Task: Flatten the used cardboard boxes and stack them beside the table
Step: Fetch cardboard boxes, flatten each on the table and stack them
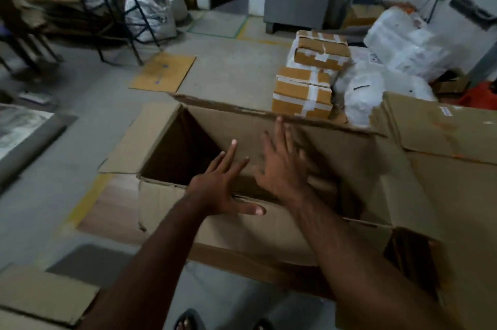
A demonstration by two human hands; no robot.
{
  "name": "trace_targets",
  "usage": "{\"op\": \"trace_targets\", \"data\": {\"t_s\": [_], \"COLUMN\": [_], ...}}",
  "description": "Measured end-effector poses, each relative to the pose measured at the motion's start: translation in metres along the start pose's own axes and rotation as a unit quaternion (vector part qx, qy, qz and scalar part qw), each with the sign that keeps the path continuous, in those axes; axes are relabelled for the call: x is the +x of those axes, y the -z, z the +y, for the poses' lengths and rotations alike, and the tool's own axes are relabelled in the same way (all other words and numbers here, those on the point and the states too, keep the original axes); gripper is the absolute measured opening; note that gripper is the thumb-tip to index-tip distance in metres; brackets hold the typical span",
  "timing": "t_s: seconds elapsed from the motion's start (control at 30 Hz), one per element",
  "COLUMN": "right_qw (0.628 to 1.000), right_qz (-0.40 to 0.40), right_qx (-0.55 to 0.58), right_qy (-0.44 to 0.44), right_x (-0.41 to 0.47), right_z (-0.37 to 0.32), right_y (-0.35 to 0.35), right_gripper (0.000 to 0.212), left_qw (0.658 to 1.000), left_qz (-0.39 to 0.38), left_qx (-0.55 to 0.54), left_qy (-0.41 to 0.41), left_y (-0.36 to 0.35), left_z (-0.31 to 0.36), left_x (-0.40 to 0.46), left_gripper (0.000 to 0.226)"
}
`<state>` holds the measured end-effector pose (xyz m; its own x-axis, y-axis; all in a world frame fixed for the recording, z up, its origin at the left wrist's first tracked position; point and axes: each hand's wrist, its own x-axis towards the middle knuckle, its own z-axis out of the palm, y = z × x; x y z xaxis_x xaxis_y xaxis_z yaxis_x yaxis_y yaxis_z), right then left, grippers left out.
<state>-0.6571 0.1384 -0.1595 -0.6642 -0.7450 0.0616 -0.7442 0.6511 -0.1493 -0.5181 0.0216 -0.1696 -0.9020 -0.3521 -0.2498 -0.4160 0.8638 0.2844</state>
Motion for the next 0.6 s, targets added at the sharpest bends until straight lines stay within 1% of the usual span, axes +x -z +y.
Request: {"op": "trace_targets", "data": {"t_s": [0.03,0.1,0.2,0.27,0.33,0.4,0.5,0.6], "right_qw": [1.000,0.999,0.998,0.995,0.996,0.997,0.996,0.995], "right_qz": [0.025,0.031,-0.035,-0.075,-0.064,-0.034,-0.022,-0.044], "right_qx": [-0.004,-0.013,-0.030,-0.029,-0.021,-0.028,-0.038,-0.027], "right_qy": [0.001,-0.009,-0.045,-0.054,-0.054,-0.062,-0.075,-0.080], "right_x": [0.013,0.048,0.096,0.112,0.117,0.118,0.122,0.126], "right_z": [0.001,0.006,0.025,0.038,0.046,0.046,0.044,0.046], "right_y": [0.004,0.012,0.010,-0.002,-0.015,-0.024,-0.029,-0.024], "right_gripper": [0.096,0.098,0.091,0.081,0.064,0.053,0.051,0.054], "left_qw": [1.000,1.000,1.000,1.000,0.999,0.998,0.996,0.991], "left_qz": [-0.003,-0.003,0.001,0.004,-0.003,-0.015,-0.034,-0.034], "left_qx": [0.002,0.011,0.020,0.020,0.027,0.049,0.083,0.127], "left_qy": [0.003,0.008,0.009,0.000,-0.019,-0.033,-0.024,-0.019], "left_y": [-0.001,-0.002,-0.002,-0.002,-0.003,-0.003,-0.006,-0.007], "left_z": [-0.001,-0.001,-0.001,-0.003,-0.006,-0.008,-0.007,-0.005], "left_x": [0.000,0.002,0.004,0.005,0.007,0.008,0.011,0.014], "left_gripper": [0.137,0.135,0.136,0.135,0.134,0.135,0.133,0.122]}}
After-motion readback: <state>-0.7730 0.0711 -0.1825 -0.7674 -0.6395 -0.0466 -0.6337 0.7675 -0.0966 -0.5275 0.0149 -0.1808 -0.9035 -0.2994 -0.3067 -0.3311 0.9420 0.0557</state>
